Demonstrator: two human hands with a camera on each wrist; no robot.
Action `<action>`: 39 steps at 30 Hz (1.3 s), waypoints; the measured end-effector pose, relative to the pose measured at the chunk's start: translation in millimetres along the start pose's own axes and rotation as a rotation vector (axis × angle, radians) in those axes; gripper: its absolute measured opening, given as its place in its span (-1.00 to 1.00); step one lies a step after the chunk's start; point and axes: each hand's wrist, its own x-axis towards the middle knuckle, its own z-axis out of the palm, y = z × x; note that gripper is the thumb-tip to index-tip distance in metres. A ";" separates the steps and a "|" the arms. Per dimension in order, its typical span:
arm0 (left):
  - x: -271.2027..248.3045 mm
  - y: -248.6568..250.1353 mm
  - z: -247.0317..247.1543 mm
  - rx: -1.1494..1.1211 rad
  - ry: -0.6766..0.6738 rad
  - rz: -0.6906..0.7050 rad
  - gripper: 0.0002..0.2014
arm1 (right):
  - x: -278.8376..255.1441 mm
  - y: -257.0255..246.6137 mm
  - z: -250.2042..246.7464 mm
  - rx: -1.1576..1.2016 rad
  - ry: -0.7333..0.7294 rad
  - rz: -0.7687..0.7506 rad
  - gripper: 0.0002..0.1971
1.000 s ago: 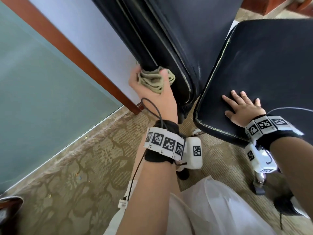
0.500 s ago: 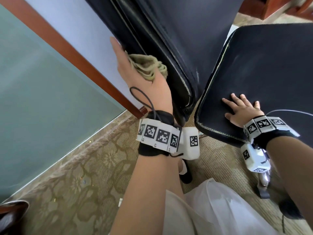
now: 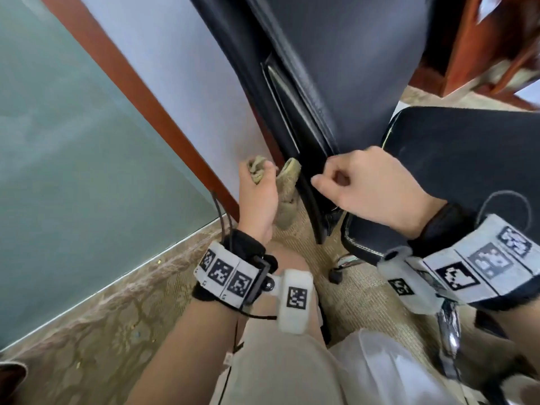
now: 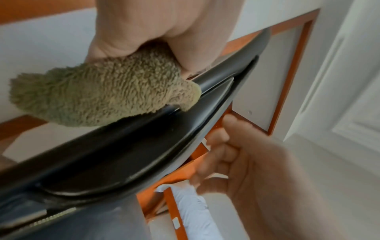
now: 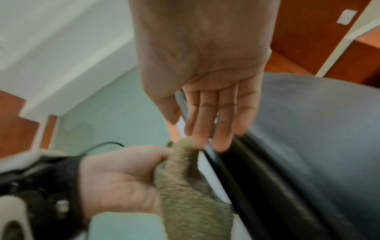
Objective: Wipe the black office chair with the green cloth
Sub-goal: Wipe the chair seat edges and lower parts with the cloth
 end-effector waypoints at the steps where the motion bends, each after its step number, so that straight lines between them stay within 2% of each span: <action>1: -0.9 2.1 -3.8 -0.060 -0.036 -0.064 -0.92 | -2.7 -10.7 -1.3 0.053 -0.052 -0.026 -0.74; 2: -2.7 3.4 -6.4 -0.120 -0.068 -0.123 -0.90 | -4.1 -18.5 -0.3 0.073 -0.112 -0.039 -0.70; 4: -9.0 8.7 -8.6 -0.221 -0.136 -0.218 -0.84 | -3.3 -24.5 5.3 0.100 -0.214 -0.052 -0.47; 6: -14.9 15.6 -7.4 -0.313 -0.231 -0.293 -0.69 | -2.5 -25.6 11.9 0.143 -0.248 -0.070 -0.40; 8: -22.1 27.5 -7.7 -0.366 -0.360 -0.354 -0.55 | -4.3 -23.8 16.4 0.195 -0.248 -0.073 -0.44; 10: -25.1 35.2 -12.0 -0.324 -0.466 -0.363 -0.50 | -6.4 -20.5 16.1 0.254 -0.185 -0.047 -0.55; 12: -24.4 36.8 -18.9 -0.209 -0.563 -0.300 -0.41 | -7.3 -14.3 10.2 0.329 -0.129 0.008 -0.66; 15: -27.4 35.5 -27.6 0.086 -0.645 -0.179 -0.22 | -8.1 -5.8 -2.3 0.471 -0.195 0.067 -0.73; 16: -28.8 35.7 -29.0 0.167 -0.627 -0.147 -0.23 | -8.8 -4.6 -6.2 0.521 -0.232 0.070 -0.75; 18: -28.8 35.3 -31.3 0.246 -0.577 -0.083 -0.36 | -11.4 -5.9 -12.4 0.605 -0.281 0.061 -0.80; 21: -31.7 42.0 -35.0 0.200 -0.553 -0.030 -0.70 | -13.9 -8.2 -15.3 0.688 -0.293 0.056 -0.76; 23: -32.5 46.4 -38.2 0.180 -0.524 0.003 -0.82 | -14.9 -6.5 -13.4 0.669 -0.336 0.074 -0.71; 26: -33.0 48.1 -43.9 0.173 -0.461 0.073 -0.68 | -18.5 -4.5 -12.0 0.593 -0.518 0.068 -0.72; 28: -31.5 45.6 -48.8 0.150 -0.448 0.054 -0.63 | -19.5 -2.4 -14.2 0.579 -0.585 0.063 -0.67; 31: -28.2 43.7 -58.5 0.006 -0.483 -0.064 -0.71 | -18.0 -2.9 -18.3 0.529 -0.565 0.075 -0.80; 34: -25.7 44.1 -66.2 -0.107 -0.530 -0.116 -0.76 | -15.2 -6.0 -14.6 0.470 -0.515 0.129 -0.59; 37: -25.4 44.1 -70.9 -0.101 -0.533 -0.099 -0.85 | -16.1 -14.2 -10.0 0.379 -0.572 0.151 -0.58; 39: -24.5 40.4 -75.1 -0.021 -0.563 -0.097 -0.79 | -16.4 -17.3 -10.1 0.303 -0.493 0.122 -0.64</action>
